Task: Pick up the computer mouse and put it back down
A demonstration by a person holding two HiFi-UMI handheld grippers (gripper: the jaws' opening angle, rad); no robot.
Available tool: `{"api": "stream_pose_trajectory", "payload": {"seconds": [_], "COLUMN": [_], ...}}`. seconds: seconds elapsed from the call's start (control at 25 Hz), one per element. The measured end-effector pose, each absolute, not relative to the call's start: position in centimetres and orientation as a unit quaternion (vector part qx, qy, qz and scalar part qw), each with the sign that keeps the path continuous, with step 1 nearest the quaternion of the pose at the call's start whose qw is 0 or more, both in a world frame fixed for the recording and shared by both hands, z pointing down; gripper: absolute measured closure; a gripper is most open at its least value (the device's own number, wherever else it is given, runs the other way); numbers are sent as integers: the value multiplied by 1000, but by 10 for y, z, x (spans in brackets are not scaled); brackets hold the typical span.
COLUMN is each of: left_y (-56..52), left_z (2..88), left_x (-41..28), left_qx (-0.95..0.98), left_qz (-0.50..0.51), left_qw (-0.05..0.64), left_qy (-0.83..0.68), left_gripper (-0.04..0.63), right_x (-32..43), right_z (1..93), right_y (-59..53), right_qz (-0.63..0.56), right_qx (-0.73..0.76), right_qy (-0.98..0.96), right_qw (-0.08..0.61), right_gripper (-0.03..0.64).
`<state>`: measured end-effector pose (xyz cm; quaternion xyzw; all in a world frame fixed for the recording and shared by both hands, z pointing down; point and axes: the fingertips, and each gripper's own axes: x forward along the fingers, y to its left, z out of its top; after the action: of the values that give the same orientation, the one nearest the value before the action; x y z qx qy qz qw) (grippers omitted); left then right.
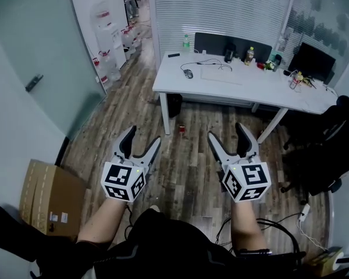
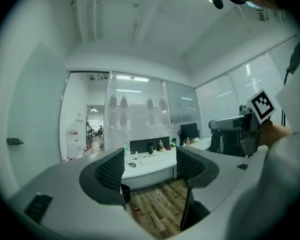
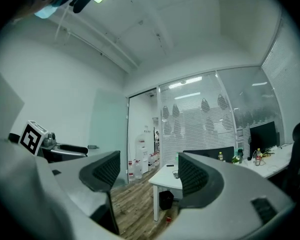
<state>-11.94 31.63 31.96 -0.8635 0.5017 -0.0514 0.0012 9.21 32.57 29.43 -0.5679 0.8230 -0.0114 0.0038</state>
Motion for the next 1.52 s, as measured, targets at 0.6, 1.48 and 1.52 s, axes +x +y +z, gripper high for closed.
{"api": "stream_pose_trajectory", "payload": {"seconds": [0.6, 1.48, 1.52], "left_y": [151, -16, -21], "left_z": [313, 333, 336], "left_x": [-154, -224, -224], "left_qx": [-874, -885, -884], "left_qz": [-23, -10, -11], "left_qw": [17, -13, -17], "left_qy": [485, 465, 468], "left_gripper": [270, 270, 270], "right_x": [56, -4, -4], "right_z": [289, 299, 301], "right_y": [170, 1, -4], "right_qz": [-1, -15, -16], "right_qx": [-584, -609, -606], "right_qy": [812, 793, 795], "right_qw": [-4, -20, -21], "right_gripper": [258, 262, 262]}}
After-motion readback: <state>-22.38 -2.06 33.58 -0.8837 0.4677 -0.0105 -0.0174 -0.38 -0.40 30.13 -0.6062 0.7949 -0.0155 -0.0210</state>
